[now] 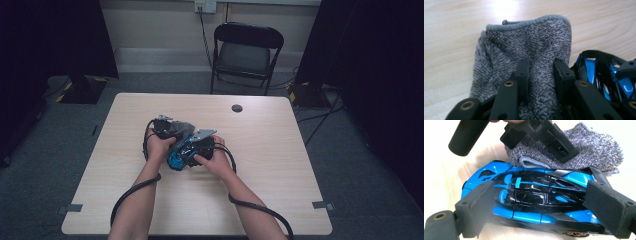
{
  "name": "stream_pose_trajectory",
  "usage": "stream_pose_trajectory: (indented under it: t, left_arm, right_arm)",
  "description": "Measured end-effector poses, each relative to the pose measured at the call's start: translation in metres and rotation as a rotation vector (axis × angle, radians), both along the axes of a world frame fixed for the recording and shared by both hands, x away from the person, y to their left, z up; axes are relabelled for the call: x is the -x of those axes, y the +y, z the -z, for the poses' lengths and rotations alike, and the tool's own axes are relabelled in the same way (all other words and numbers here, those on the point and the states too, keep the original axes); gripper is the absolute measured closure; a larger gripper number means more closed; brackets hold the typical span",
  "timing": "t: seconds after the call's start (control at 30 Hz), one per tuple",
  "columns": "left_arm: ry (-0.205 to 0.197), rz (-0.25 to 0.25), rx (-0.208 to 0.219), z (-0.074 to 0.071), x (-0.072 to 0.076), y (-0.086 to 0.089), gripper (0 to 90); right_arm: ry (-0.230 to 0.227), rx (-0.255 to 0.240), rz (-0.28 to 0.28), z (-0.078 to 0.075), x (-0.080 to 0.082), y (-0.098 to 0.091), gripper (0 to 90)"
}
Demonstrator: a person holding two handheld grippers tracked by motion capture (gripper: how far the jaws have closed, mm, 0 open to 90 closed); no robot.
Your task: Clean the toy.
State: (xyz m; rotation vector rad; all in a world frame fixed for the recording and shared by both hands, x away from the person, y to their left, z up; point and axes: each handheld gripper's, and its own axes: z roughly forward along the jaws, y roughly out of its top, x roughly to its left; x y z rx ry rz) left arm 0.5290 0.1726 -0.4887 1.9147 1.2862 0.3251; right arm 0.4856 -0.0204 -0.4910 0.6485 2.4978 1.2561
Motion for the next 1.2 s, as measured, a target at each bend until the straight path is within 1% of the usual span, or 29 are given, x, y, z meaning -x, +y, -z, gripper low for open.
stream_pose_trajectory:
  t: [0.07,0.13,0.17,0.23,0.3,0.37,0.6,0.7,0.93,1.1,1.2]
  left_arm:
    - [0.004,0.006,-0.008,0.0,0.0,-0.002,74.5]
    - [0.004,0.013,-0.019,0.0,0.001,-0.003,76.4]
    - [0.011,0.024,-0.02,-0.001,0.001,-0.004,77.1]
    - [0.006,0.048,-0.028,-0.002,0.002,-0.006,77.9]
    - [0.01,0.054,-0.017,-0.002,0.003,-0.005,78.8]
    - [0.011,0.061,-0.016,-0.002,0.005,-0.004,79.4]
    - [0.015,0.09,-0.03,-0.005,0.01,0.001,80.0]
    - [0.021,0.097,-0.029,-0.006,0.012,0.004,80.0]
    - [0.017,0.102,-0.016,-0.006,0.02,0.01,80.0]
    - [0.027,0.108,-0.023,-0.008,0.024,0.015,80.0]
    - [0.027,0.11,-0.018,-0.008,0.026,0.018,80.0]
  right_arm:
    - [-0.002,-0.001,0.0,0.0,0.0,0.0,9.1]
    - [-0.003,-0.004,0.0,0.0,0.0,0.0,9.1]
    - [-0.002,-0.002,0.0,0.0,0.0,0.0,9.1]
    - [0.0,-0.001,0.0,0.0,0.0,0.0,9.1]
    - [-0.002,-0.002,0.001,0.0,0.0,0.0,9.1]
    - [0.0,-0.001,0.0,0.0,0.0,0.0,9.1]
    - [0.002,0.007,-0.001,-0.001,0.0,0.0,9.1]
    - [0.003,0.011,-0.003,-0.001,-0.001,0.0,9.1]
    - [0.003,0.008,0.0,-0.001,0.0,0.001,9.1]
    - [0.002,0.006,0.0,-0.001,0.0,0.001,9.1]
    - [0.002,0.004,-0.001,0.0,0.0,0.001,9.1]
